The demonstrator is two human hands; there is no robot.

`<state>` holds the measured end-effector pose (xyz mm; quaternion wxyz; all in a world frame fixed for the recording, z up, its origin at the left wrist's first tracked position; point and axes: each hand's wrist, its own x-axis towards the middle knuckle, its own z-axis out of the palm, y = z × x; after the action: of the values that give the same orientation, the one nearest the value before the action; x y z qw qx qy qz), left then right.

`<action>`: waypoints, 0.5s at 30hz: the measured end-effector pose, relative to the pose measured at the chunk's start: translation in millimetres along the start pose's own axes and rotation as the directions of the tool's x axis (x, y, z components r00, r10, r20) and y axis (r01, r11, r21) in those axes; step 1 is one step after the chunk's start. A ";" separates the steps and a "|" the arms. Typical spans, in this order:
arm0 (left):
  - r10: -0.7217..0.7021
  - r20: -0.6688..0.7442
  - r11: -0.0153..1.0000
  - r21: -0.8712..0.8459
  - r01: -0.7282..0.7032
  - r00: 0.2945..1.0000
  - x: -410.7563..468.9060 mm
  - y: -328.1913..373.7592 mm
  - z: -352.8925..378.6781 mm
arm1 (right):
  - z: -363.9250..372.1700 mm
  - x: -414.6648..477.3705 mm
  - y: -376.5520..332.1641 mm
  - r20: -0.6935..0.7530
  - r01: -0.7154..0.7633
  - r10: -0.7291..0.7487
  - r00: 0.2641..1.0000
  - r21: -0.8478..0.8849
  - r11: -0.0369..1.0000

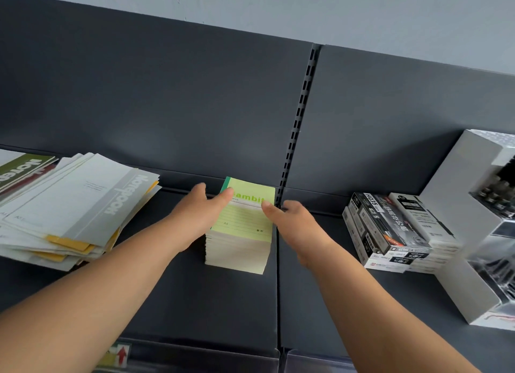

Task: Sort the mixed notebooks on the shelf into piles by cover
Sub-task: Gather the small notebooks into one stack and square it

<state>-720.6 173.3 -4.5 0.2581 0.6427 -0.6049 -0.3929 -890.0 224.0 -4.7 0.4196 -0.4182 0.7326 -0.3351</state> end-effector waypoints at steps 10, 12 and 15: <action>0.410 -0.211 0.765 0.609 -0.209 0.888 -40.4 -26.7 -28.9 | 13.6 -28.5 -11.7 -0.098 0.409 -0.591 0.800 -0.632 0.658; 0.443 -0.218 0.722 0.661 -0.202 0.870 -48.5 -36.8 -39.6 | 24.4 -41.4 -13.7 -0.060 0.435 -0.621 0.782 -0.661 0.611; 0.448 -0.235 0.702 0.690 -0.177 0.862 -63.3 -52.5 -60.9 | 44.9 -62.6 -20.7 0.013 0.481 -0.644 0.765 -0.676 0.558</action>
<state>-638.1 233.8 -0.7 0.1982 0.6406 -0.7414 0.0257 -824.3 264.9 14.7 0.0288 -0.7056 0.6710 -0.2262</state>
